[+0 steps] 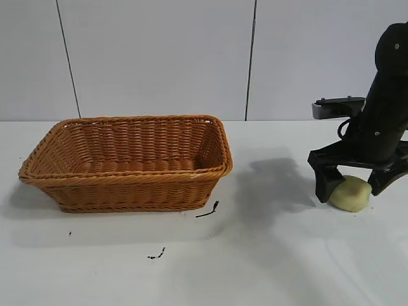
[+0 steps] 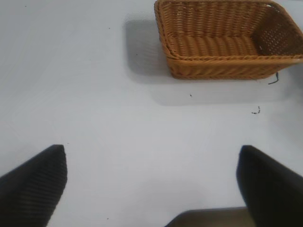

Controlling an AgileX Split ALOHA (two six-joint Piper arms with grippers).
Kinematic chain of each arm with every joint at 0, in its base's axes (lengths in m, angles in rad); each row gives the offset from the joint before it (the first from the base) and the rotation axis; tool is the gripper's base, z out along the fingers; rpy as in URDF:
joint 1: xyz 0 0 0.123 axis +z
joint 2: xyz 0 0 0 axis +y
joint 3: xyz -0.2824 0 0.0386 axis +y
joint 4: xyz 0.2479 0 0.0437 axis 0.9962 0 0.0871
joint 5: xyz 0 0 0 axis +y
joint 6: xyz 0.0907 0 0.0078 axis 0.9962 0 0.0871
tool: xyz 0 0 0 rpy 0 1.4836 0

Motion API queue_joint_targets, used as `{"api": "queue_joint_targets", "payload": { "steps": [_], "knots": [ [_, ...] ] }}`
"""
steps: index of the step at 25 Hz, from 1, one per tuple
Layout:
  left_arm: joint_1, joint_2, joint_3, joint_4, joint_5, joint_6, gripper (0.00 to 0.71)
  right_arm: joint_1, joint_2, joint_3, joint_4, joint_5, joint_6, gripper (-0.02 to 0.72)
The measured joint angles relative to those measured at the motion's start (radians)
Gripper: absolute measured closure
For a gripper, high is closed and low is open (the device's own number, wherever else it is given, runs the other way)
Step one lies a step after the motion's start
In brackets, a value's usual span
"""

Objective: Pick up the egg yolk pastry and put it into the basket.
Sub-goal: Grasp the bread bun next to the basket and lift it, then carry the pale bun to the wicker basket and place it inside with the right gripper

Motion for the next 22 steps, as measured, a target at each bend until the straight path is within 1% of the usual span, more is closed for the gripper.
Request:
{"api": "queue_joint_targets", "payload": {
  "steps": [2, 4, 10, 15, 16, 18, 22],
  "knots": [
    [0.0, 0.0, 0.0, 0.0, 0.0, 0.0, 0.015, 0.0, 0.0, 0.0, -0.003, -0.002, 0.0, 0.521],
    [0.0, 0.0, 0.0, 0.0, 0.0, 0.0, 0.015, 0.0, 0.0, -0.001, -0.006, -0.002, -0.004, 0.558],
    [0.0, 0.0, 0.0, 0.0, 0.0, 0.0, 0.015, 0.0, -0.008, -0.003, -0.009, 0.01, -0.008, 0.576],
    [0.0, 0.0, 0.0, 0.0, 0.0, 0.0, 0.015, 0.0, -0.112, -0.003, -0.011, 0.042, -0.009, 0.576],
    [0.0, 0.0, 0.0, 0.0, 0.0, 0.0, 0.015, 0.0, -0.137, -0.009, -0.011, 0.055, -0.01, 0.576],
    [0.0, 0.0, 0.0, 0.0, 0.0, 0.0, 0.015, 0.0, -0.186, -0.039, -0.011, 0.108, -0.01, 0.576],
    [0.0, 0.0, 0.0, 0.0, 0.0, 0.0, 0.015, 0.0, -0.213, -0.177, -0.011, 0.268, -0.011, 0.576]
  ]
}}
